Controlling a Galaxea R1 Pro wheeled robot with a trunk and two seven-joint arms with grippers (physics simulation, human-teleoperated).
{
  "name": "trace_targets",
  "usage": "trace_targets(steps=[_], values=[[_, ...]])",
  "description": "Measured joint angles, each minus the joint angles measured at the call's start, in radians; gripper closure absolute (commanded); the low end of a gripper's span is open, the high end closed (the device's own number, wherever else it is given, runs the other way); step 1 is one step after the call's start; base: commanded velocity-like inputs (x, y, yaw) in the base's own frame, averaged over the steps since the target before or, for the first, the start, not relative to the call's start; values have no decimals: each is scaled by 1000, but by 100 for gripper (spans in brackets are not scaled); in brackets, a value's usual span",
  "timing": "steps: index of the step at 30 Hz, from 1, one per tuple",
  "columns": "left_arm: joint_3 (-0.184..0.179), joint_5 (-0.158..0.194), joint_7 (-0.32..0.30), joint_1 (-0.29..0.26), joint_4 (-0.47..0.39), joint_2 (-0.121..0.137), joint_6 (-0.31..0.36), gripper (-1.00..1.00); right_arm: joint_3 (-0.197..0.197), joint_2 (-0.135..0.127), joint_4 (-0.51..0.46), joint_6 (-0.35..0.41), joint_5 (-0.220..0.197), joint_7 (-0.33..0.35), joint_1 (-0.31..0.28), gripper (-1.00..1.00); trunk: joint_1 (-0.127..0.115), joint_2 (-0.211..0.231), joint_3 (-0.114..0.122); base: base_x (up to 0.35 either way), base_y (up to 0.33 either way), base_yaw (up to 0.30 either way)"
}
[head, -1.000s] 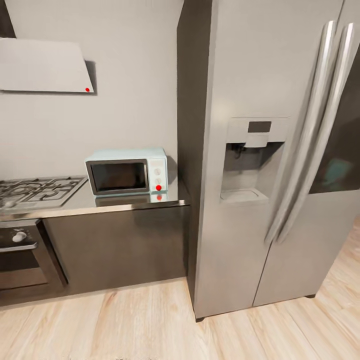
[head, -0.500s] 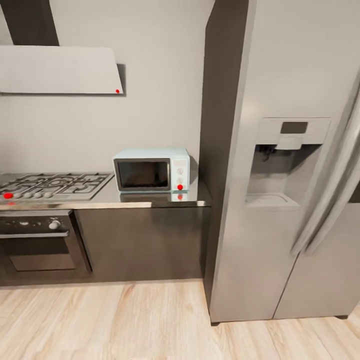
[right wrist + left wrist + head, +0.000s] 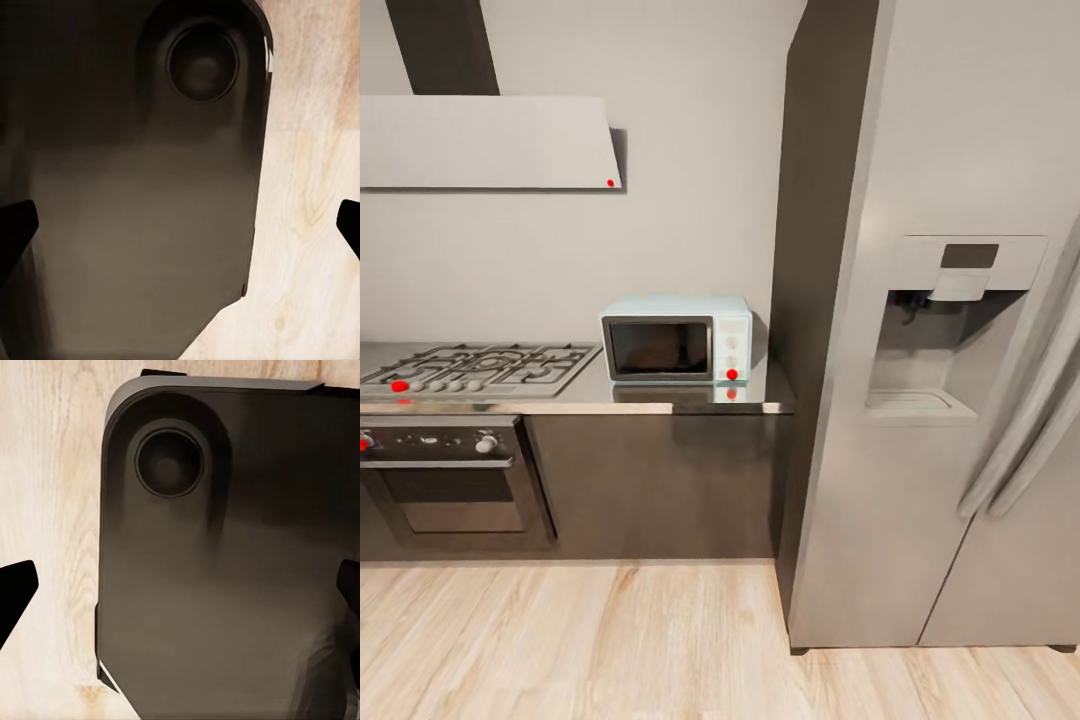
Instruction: In the kitchen, take the popcorn bag from the countertop, put it into the microwave, and heat it until the popcorn is cooked so the cooked popcorn ends up inside the bag.
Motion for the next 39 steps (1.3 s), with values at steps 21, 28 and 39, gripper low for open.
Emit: trace_targets(steps=[21,28,39], values=[[-3,0,-1,0,0,0,3,-100,4,-1,0,0,0,0,0,-100,-1,0,0,301,70,0],[-2,-1,-1,0,0,1,1,-100,4,-1,0,0,4,0,0,-100,0,0,0,195,63,0],[0,-1,-1,0,0,1,0,-100,4,-1,0,0,6,0,0,-100,0,0,0,31,234,0]])
